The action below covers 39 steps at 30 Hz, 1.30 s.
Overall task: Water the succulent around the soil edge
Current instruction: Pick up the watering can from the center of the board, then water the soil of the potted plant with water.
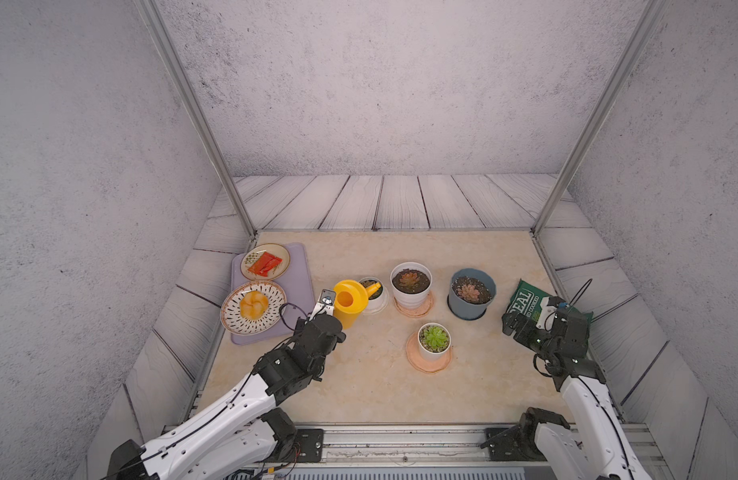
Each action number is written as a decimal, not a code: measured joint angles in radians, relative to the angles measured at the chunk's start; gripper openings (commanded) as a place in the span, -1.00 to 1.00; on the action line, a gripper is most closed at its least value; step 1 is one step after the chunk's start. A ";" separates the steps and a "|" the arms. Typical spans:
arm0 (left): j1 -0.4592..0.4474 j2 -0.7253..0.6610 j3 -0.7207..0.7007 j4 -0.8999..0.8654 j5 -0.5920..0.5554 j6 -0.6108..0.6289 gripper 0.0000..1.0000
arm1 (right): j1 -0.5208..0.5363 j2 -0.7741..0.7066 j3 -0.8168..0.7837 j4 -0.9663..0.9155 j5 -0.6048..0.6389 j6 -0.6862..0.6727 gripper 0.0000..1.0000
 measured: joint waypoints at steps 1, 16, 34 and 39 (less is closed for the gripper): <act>0.014 0.019 0.011 -0.002 -0.004 0.019 -1.00 | 0.000 0.000 0.000 0.000 0.001 0.000 0.99; 0.077 0.232 0.145 0.060 -0.048 0.387 -1.00 | 0.000 0.003 0.000 0.002 0.006 0.000 0.98; 0.077 0.373 0.241 0.068 -0.046 0.549 -1.00 | 0.000 0.046 0.000 0.029 0.007 0.000 0.99; 0.077 0.401 0.261 0.068 -0.046 0.553 -1.00 | 0.000 0.056 0.000 0.040 0.008 0.000 0.99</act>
